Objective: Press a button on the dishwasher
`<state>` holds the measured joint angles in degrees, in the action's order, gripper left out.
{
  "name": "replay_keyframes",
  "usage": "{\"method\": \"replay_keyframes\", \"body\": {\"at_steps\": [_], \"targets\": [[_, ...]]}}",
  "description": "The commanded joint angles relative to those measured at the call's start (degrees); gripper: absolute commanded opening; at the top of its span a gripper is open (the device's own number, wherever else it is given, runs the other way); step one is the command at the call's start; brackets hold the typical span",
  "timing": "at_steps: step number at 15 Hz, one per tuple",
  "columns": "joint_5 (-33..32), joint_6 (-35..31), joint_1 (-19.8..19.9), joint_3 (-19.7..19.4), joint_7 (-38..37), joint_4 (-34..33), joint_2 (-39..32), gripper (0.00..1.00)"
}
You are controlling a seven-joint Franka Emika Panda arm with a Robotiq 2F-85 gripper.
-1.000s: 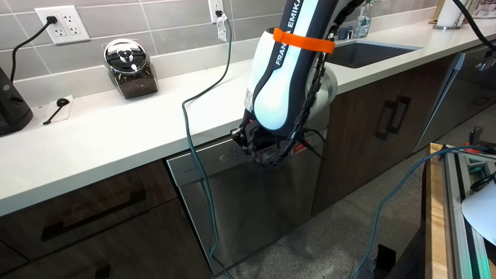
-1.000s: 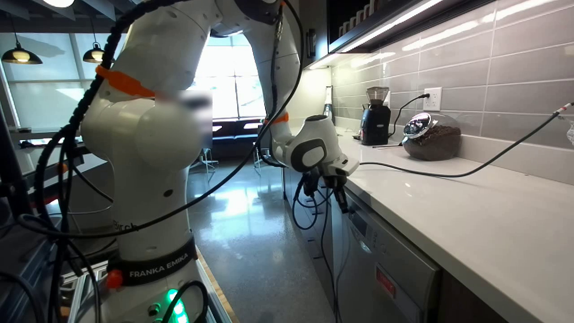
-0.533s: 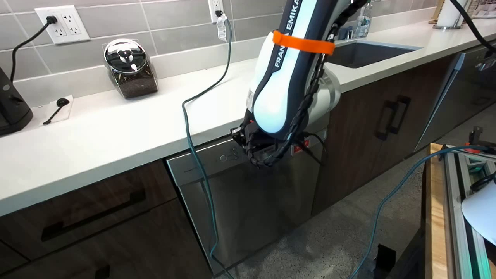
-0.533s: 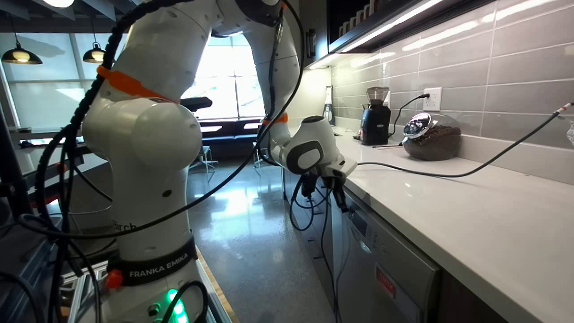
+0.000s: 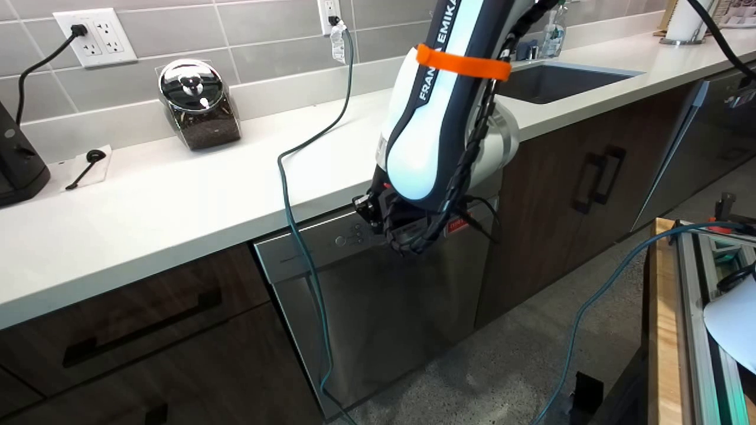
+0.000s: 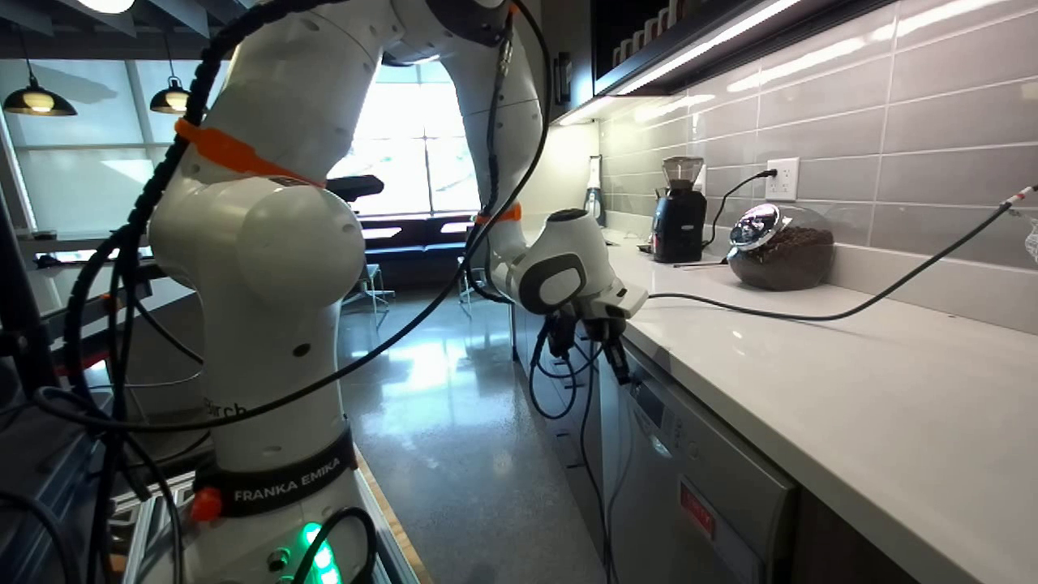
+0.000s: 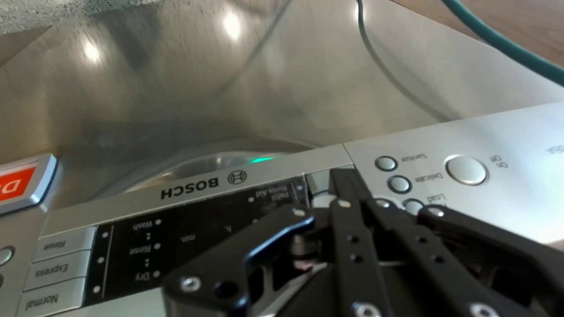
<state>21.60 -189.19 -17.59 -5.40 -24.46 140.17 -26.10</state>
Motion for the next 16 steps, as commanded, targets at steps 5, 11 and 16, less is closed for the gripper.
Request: {"method": "replay_keyframes", "body": {"at_steps": [5,11,16], "targets": [[-5.8,12.9,-7.6,-10.8,7.8,1.5,4.3,0.0],[-18.1,21.9,-4.4,-9.1,6.3,1.7,8.0,0.33],[-23.1,27.4,-0.4,-5.1,7.7,3.1,12.3,0.71]]}}
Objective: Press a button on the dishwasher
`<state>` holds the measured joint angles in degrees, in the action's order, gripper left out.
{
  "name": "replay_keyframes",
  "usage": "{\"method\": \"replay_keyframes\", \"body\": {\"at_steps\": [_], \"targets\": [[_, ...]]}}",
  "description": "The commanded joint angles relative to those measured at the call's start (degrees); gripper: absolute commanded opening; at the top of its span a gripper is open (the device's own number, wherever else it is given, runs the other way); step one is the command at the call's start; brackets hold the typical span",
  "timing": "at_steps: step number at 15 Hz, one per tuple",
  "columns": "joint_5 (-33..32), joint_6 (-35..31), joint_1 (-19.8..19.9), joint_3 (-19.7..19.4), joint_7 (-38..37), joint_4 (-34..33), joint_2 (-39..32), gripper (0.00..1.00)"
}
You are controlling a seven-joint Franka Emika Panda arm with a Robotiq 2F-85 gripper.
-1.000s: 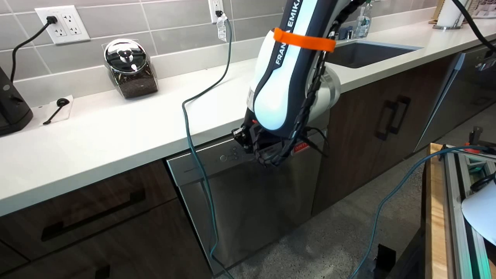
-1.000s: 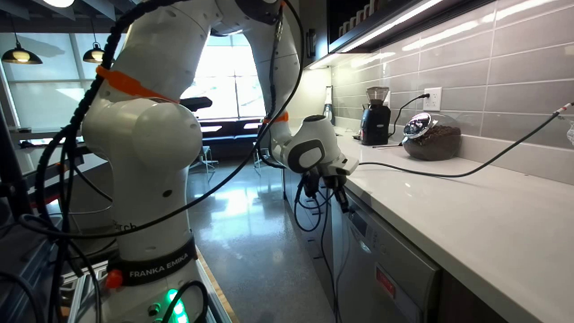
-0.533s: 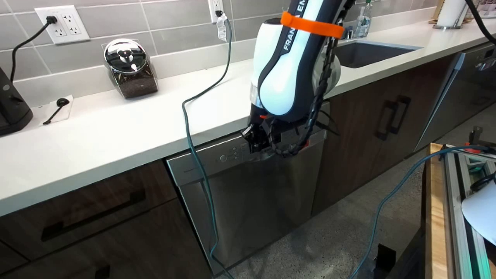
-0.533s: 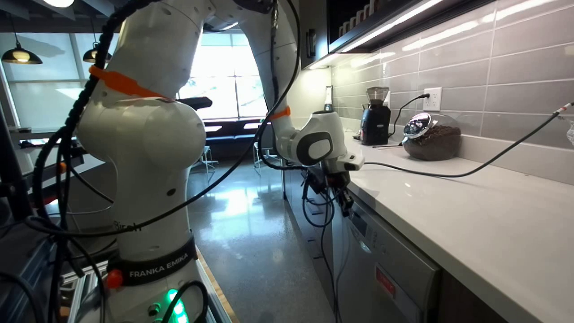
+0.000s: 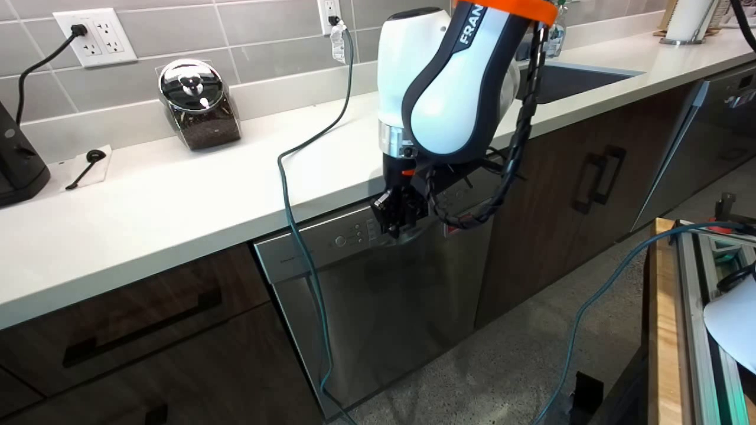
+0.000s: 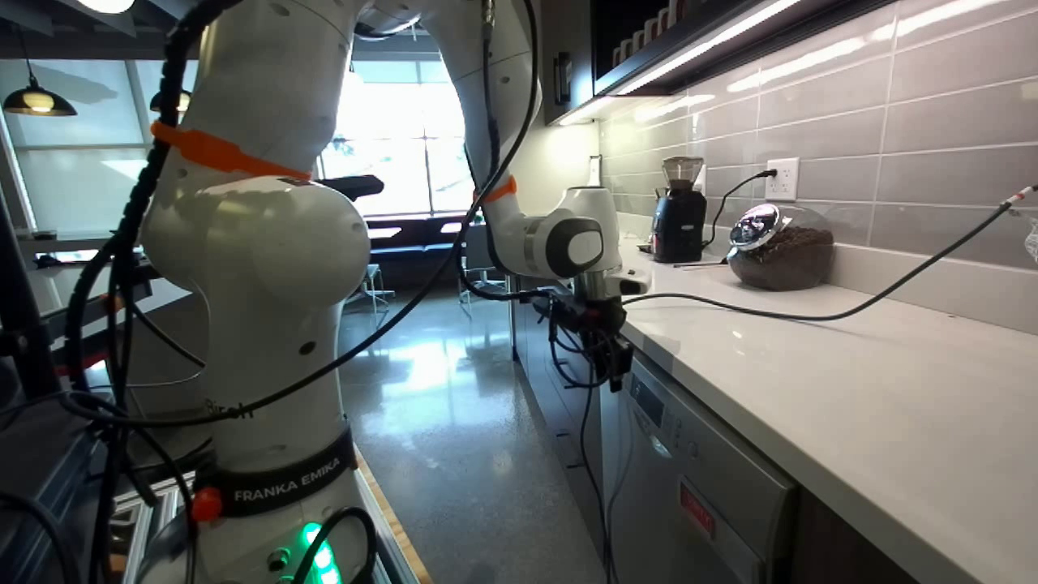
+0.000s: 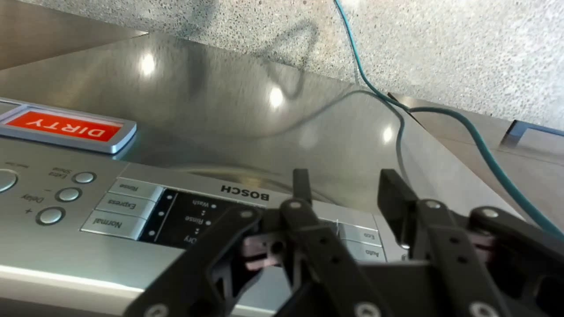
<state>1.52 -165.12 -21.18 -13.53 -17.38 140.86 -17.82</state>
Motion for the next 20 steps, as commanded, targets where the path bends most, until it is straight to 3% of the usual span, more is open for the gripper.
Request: {"method": "replay_keyframes", "body": {"at_steps": [1,3,5,11,20], "targets": [[-3.2,4.3,4.2,4.2,0.9,2.9,4.9,0.78],[-2.9,6.6,6.4,6.6,1.9,3.6,6.9,0.93],[-2.2,8.5,8.3,9.0,3.3,4.2,8.6,1.0],[-1.0,12.2,11.8,13.9,6.4,4.5,12.7,1.0],[-3.7,18.6,13.3,15.7,4.5,3.3,18.1,1.0]]}}
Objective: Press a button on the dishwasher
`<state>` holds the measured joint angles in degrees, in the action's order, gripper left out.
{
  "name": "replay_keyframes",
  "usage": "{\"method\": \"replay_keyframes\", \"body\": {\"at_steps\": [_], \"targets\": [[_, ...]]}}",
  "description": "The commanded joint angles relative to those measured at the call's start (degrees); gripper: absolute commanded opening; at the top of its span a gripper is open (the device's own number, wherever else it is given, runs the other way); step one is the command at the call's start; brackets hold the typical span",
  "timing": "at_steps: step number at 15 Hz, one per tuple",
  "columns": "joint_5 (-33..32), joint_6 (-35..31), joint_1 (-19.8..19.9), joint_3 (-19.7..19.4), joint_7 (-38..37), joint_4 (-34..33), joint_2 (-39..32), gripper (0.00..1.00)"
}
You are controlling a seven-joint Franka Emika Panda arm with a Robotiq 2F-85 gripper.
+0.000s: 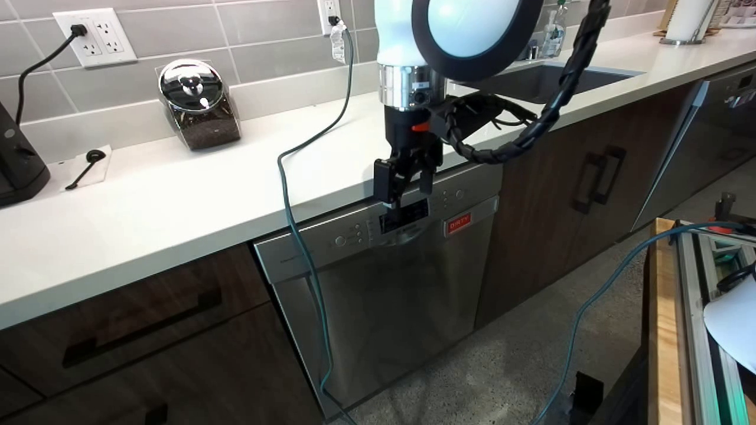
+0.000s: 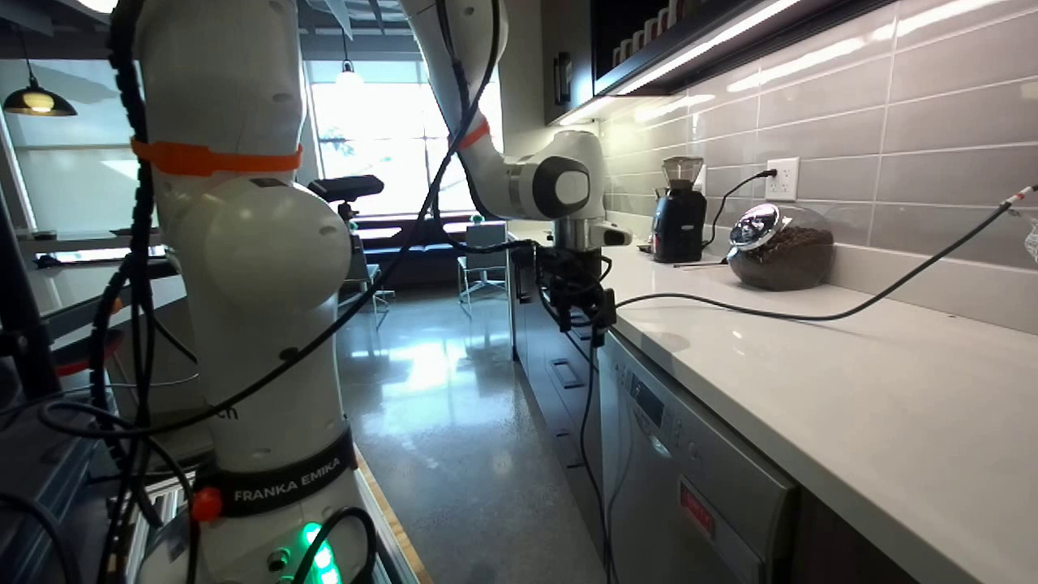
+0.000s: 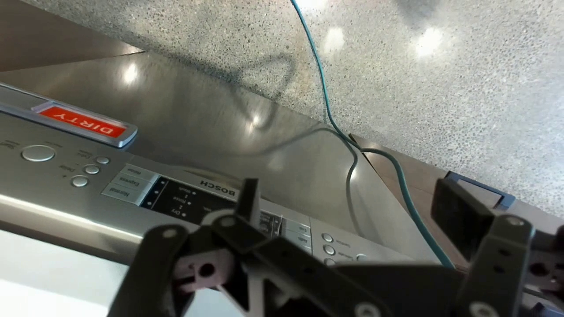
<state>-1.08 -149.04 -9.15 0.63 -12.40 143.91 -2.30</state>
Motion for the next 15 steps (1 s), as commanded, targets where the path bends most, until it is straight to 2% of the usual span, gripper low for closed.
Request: {"method": "replay_keyframes", "body": {"at_steps": [1,15], "targets": [[-1.6,2.6,1.4,1.7,-0.8,0.1,3.0,1.0],[0.0,0.9,2.3,2.7,0.2,-0.1,4.0,1.0]]}}
